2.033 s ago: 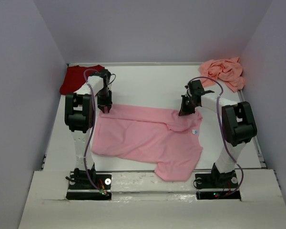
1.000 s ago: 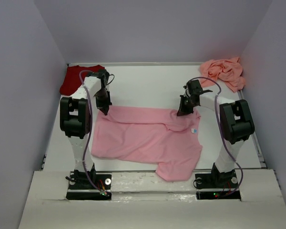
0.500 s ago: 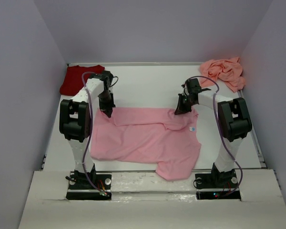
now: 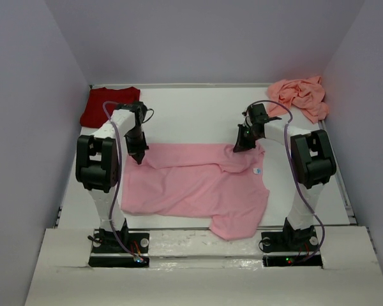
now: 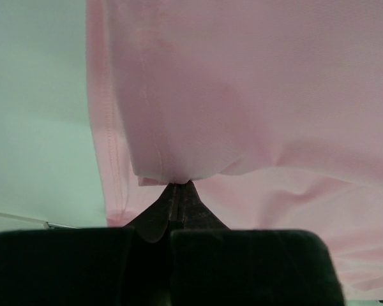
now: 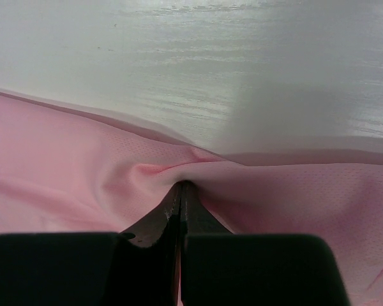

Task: Fold and stack the t-shirts
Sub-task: Fold the tshirt

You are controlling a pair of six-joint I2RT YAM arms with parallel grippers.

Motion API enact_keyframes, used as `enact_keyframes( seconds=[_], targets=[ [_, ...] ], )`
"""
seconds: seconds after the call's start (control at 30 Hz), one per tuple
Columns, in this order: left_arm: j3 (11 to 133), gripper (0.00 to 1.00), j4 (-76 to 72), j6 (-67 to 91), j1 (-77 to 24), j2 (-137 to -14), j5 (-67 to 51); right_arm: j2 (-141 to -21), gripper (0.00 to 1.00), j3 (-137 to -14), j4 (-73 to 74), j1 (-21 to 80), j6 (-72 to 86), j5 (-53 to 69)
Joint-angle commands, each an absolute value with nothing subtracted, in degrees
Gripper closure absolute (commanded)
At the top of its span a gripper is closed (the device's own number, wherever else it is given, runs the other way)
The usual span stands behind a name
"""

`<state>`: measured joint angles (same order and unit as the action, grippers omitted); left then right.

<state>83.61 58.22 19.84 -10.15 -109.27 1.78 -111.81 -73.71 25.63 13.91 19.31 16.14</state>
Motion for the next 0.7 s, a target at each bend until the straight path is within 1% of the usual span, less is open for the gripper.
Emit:
enact_keyframes(
  seconds=[0.0, 0.27, 0.3, 0.33, 0.37, 0.6, 0.67],
  targets=[
    [80.78, 1.00, 60.73, 22.67, -6.95, -105.29, 5.19, -112.85, 1.00, -75.59, 27.07, 14.33, 18.02, 14.15],
    [78.13, 1.00, 60.64, 23.47, -4.13, -104.41, 5.71, -112.41, 1.00, -75.50, 27.25, 14.33, 18.02, 14.33],
    [78.57, 0.72, 60.91, 23.38, -4.04, -104.59, 6.23, -112.41, 1.00, -75.50, 27.16, 14.33, 18.02, 14.24],
    [79.01, 0.20, 61.34, 23.20, -3.96, -104.76, 6.33, -112.41, 1.00, -75.59, 27.16, 14.33, 18.02, 14.41],
    [79.54, 0.01, 61.52, 22.94, -3.96, -104.85, 6.33, -112.50, 1.00, -75.59, 27.07, 14.33, 18.02, 14.50],
    [87.88, 0.01, 61.09, 24.17, -3.78, -100.99, 9.93, -112.94, 1.00, -75.85, 27.07, 14.33, 18.02, 14.94],
    [90.51, 0.01, 59.34, 24.26, -3.69, -99.41, 8.45, -113.03, 1.00, -76.02, 27.07, 14.33, 18.10, 15.03]
  ],
)
